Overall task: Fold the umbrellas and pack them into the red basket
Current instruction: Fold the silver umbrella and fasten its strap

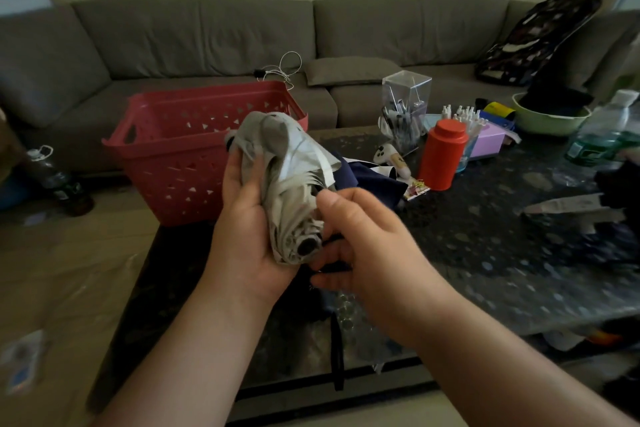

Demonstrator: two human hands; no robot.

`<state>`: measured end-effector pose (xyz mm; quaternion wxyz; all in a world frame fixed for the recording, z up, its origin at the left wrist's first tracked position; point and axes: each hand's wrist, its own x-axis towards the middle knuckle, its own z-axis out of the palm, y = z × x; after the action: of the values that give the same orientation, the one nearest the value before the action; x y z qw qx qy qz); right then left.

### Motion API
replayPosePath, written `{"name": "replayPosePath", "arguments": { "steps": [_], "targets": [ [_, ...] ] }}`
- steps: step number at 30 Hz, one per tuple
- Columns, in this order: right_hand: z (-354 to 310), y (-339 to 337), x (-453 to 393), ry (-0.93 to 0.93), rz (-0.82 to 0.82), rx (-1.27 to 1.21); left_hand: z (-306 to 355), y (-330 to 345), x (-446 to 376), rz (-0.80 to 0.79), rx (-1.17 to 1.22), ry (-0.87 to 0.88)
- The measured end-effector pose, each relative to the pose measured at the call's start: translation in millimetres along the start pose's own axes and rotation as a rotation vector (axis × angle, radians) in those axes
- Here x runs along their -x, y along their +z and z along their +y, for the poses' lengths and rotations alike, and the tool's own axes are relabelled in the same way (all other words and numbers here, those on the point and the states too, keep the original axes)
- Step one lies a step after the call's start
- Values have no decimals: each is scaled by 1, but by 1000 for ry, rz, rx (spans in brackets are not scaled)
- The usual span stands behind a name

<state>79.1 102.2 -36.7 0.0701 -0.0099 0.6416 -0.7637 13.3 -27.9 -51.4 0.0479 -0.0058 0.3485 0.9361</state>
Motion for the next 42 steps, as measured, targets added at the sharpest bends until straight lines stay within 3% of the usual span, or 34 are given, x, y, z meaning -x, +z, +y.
{"name": "replayPosePath", "arguments": {
  "steps": [3, 6, 11, 19, 23, 26, 28, 32, 42],
  "targets": [
    [3, 5, 1, 118, -85, 40, -6, 13, 10, 102, -161, 261],
    [4, 5, 0, 103, -40, 36, -9, 16, 15, 147, -277, 374],
    [13, 0, -4, -173, 50, 75, -11, 18, 17, 126, -337, 473],
    [26, -6, -9, -771, 211, 917, -10, 16, 18, 163, -412, 446],
    [26, -6, -9, -659, 177, 776, -7, 14, 19, 179, -416, 471],
    [17, -9, -6, -461, 26, 454, -5, 13, 19, 173, -417, 493],
    [11, -12, -6, -404, 29, 291, -4, 14, 18, 168, -365, 466],
    [5, -16, -6, -460, 59, 214, -1, 15, 14, 179, -261, 347],
    [-1, -11, 3, -577, 41, 307, -5, -7, -7, 17, 8, -115]
  ]
}}
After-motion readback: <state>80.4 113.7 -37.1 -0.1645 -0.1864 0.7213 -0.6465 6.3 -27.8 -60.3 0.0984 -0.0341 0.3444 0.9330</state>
